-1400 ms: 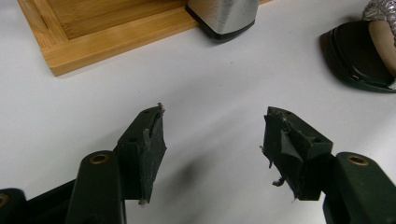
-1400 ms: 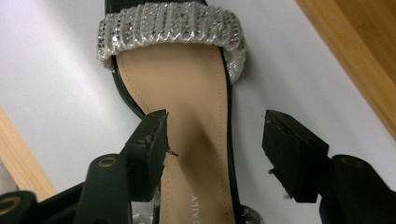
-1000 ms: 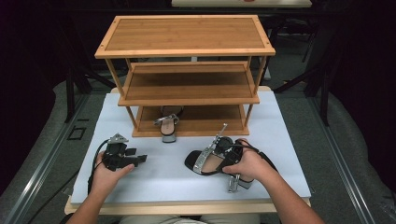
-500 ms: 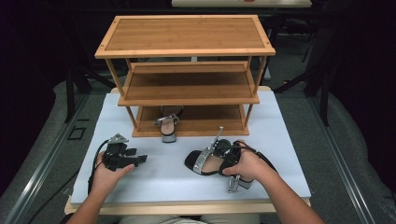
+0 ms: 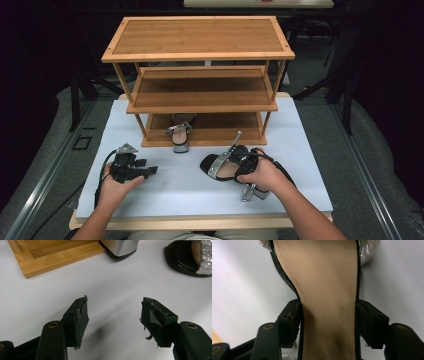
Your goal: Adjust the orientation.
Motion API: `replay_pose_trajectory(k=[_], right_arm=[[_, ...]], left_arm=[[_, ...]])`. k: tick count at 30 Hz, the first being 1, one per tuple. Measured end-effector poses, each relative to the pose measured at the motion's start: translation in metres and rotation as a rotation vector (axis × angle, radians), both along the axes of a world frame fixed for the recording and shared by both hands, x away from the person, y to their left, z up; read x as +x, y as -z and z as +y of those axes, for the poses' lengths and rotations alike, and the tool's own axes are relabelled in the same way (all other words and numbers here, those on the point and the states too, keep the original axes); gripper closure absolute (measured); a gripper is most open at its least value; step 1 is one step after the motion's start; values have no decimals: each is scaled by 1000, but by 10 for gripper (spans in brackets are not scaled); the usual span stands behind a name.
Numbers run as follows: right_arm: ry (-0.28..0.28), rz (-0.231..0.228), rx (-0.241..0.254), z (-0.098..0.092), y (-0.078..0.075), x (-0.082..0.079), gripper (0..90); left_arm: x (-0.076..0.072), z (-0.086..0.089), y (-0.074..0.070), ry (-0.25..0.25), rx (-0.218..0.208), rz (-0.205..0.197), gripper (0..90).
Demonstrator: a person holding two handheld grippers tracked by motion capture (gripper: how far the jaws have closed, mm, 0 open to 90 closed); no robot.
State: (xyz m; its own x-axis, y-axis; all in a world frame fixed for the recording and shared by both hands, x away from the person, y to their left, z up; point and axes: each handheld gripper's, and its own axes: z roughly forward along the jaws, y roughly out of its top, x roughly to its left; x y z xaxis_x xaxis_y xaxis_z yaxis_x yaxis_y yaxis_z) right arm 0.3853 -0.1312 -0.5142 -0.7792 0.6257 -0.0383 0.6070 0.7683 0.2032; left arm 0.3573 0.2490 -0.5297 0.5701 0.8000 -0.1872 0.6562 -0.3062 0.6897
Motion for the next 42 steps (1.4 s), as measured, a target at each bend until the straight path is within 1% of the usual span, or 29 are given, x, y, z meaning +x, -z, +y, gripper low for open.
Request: replay_pose_trajectory(k=[1, 2, 3, 4, 5, 6, 9, 12, 13, 14, 15, 17, 18, 19, 20, 24, 25, 26, 29, 30, 31, 36, 37, 38, 39, 42], right_arm=[[12, 27, 11, 0, -1, 1, 387], [28, 32, 26, -1, 0, 4, 386], [36, 36, 11, -1, 0, 5, 385], [45, 48, 15, 1, -1, 5, 384], [37, 65, -4, 3, -1, 8, 381], [37, 65, -4, 3, -1, 8, 381], [25, 88, -53, 6, -3, 10, 375], [22, 98, -72, 6, -3, 10, 375], [20, 146, -98, 4, -4, 11, 373], [16, 156, -108, 3, -3, 11, 374], [16, 156, -108, 3, -3, 11, 374], [11, 179, -127, 1, 2, 10, 383], [11, 179, -127, 1, 2, 10, 383], [6, 190, -139, 1, 2, 10, 386], [4, 191, -144, 1, 3, 10, 391], [4, 189, -137, 0, 3, 10, 401], [8, 196, -136, 0, 3, 10, 402], [8, 176, -120, 0, 5, 10, 403], [8, 178, -116, 0, 4, 10, 408], [8, 176, -116, 0, 4, 10, 410], [7, 191, -137, 0, 2, 10, 411], [19, 182, -137, 1, 2, 10, 416], [22, 165, -115, 0, 4, 9, 416], [22, 162, -112, 0, 4, 8, 417], [23, 148, -112, 0, 3, 7, 417], [28, 148, -101, 0, 1, 7, 417]], left_arm=[[0, 0, 0, -2, 0, 2, 382], [0, 0, 0, -2, -1, 2, 382], [0, 0, 0, -2, -1, 3, 382], [0, 0, 0, -1, 1, 4, 382], [0, 0, 0, 1, 2, 4, 382], [0, 0, 1, 3, 1, 8, 382], [0, -1, 1, 7, 2, 7, 382], [0, 0, 1, 6, 1, 7, 382], [0, 0, 1, 6, 1, 11, 382], [0, -1, 1, 2, 0, 10, 382], [0, -1, 2, 4, -1, 11, 382], [1, -1, 2, 6, 2, 11, 382], [1, -1, 2, 6, 3, 13, 382], [1, -2, 2, 5, 2, 14, 382], [1, -2, 2, 6, 2, 12, 382], [1, -2, 2, 4, 2, 15, 382], [1, -2, 2, 8, 3, 15, 382], [1, -2, 2, 8, 3, 14, 382], [1, -2, 2, 4, 1, 15, 382], [1, -2, 2, 4, 1, 14, 382], [1, -2, 2, 5, 1, 14, 382], [1, -2, 2, 5, 1, 14, 382], [1, -2, 2, 5, 0, 14, 382], [1, -2, 2, 4, 0, 14, 382], [1, -2, 2, 4, 0, 14, 382], [1, -2, 2, 4, -2, 14, 382]])
